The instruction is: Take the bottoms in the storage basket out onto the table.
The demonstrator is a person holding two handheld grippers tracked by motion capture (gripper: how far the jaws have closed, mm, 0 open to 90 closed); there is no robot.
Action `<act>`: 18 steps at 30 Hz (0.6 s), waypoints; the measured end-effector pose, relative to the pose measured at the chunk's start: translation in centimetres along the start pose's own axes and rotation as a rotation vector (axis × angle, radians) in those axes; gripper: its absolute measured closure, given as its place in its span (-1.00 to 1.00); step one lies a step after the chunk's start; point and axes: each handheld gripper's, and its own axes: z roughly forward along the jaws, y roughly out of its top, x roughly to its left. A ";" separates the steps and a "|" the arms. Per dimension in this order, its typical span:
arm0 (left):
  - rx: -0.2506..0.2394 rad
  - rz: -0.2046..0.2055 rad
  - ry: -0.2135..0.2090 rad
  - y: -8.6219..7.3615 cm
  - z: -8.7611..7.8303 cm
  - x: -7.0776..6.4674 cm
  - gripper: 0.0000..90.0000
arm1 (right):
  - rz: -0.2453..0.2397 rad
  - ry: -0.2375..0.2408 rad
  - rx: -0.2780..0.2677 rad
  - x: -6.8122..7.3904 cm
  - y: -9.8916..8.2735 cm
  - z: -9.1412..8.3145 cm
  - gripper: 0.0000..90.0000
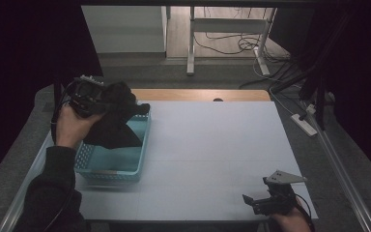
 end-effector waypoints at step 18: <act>-0.039 0.026 -0.045 1.7 0.1 -1.4 0.63 | -0.001 0.001 -0.001 0.0 0.0 0.0 -0.99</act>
